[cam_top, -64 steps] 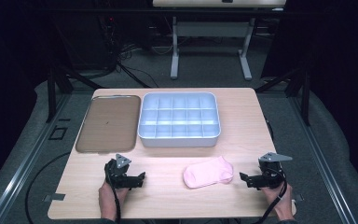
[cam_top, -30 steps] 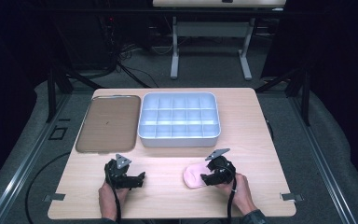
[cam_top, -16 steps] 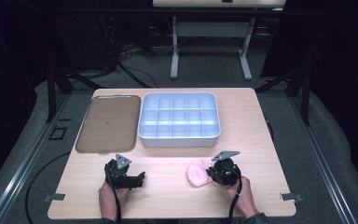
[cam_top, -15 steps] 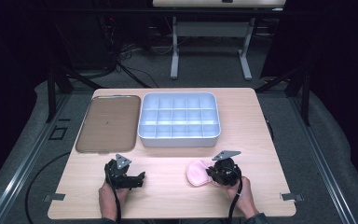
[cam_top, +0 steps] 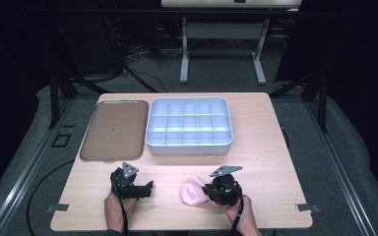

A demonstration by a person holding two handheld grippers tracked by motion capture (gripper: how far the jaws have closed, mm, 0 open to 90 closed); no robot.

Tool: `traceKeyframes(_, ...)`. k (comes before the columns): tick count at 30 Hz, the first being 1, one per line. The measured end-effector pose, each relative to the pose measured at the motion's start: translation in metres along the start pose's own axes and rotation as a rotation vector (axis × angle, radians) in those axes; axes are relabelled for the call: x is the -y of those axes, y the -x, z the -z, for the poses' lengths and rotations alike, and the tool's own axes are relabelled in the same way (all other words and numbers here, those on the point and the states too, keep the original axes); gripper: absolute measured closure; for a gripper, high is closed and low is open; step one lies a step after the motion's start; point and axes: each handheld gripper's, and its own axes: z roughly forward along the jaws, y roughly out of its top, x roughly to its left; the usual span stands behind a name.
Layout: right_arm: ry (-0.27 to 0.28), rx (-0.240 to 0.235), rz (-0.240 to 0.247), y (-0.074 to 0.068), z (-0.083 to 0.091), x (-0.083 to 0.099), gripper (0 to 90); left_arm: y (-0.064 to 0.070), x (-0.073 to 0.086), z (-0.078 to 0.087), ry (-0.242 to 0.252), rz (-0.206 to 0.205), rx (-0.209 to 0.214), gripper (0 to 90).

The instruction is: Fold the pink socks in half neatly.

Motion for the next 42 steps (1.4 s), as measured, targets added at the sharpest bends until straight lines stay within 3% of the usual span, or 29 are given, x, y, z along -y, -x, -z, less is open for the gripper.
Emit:
traceKeyframes(3,-0.018,-0.032,0.007,-0.008,-0.007,0.0,80.9,0.001,0.0,0.0,0.0,0.002,-0.002,1.9)
traceKeyframes(4,-0.023,-0.015,0.034,-0.015,-0.015,-0.001,80.5,0.001,0.0,0.0,0.001,0.002,-0.002,1.9)
traceKeyframes(6,-0.036,-0.016,0.035,-0.018,-0.019,-0.002,80.2,0.001,0.0,0.0,0.002,0.004,-0.003,1.9)
traceKeyframes(8,-0.032,0.018,0.037,-0.028,-0.031,-0.002,78.4,0.001,0.0,0.0,0.0,0.002,-0.001,1.9)
traceKeyframes(13,-0.044,0.005,0.023,-0.025,-0.036,-0.001,73.3,0.001,0.0,0.0,0.003,0.007,-0.001,1.9)
traceKeyframes(16,-0.039,-0.001,0.029,-0.023,-0.037,0.0,58.6,0.0,0.0,0.0,0.002,0.002,-0.001,2.0)
traceKeyframes(17,-0.039,-0.001,0.029,-0.023,-0.037,0.0,58.6,0.0,0.0,0.0,0.002,0.002,-0.001,2.1)
traceKeyframes(18,-0.035,0.0,0.045,-0.022,-0.034,-0.001,43.5,0.001,0.0,0.0,0.003,0.0,-0.004,2.1)
traceKeyframes(20,-0.021,-0.011,0.056,-0.022,-0.032,-0.001,40.0,0.001,0.0,0.0,0.003,-0.001,-0.005,2.1)
traceKeyframes(21,-0.007,0.007,0.081,-0.022,-0.024,-0.001,30.1,0.001,0.0,0.0,0.004,0.004,-0.004,2.1)
traceKeyframes(24,0.017,-0.006,0.119,-0.02,-0.014,0.002,22.6,0.001,0.0,0.0,0.002,0.0,-0.006,1.9)
traceKeyframes(28,0.038,0.008,0.109,-0.013,0.001,0.01,15.6,0.001,0.0,0.0,0.0,0.0,-0.006,1.7)
traceKeyframes(30,0.047,0.012,0.109,-0.01,0.004,0.011,15.0,0.0,0.0,0.0,-0.002,0.004,-0.001,1.6)
traceKeyframes(32,0.071,0.027,0.085,0.001,0.018,0.017,15.2,-0.003,0.0,-0.001,-0.009,0.021,0.023,1.0)
traceKeyframes(34,0.075,0.034,0.073,0.007,0.024,0.02,16.3,-0.002,0.001,0.001,-0.015,0.0,0.036,0.1)
traceKeyframes(38,0.079,0.07,0.05,0.02,0.035,0.027,24.8,-0.001,0.002,0.002,-0.015,0.0,0.034,0.2)
traceKeyframes(42,0.072,0.069,0.007,0.029,0.037,0.03,35.4,0.001,0.003,0.004,-0.03,0.001,0.032,0.2)
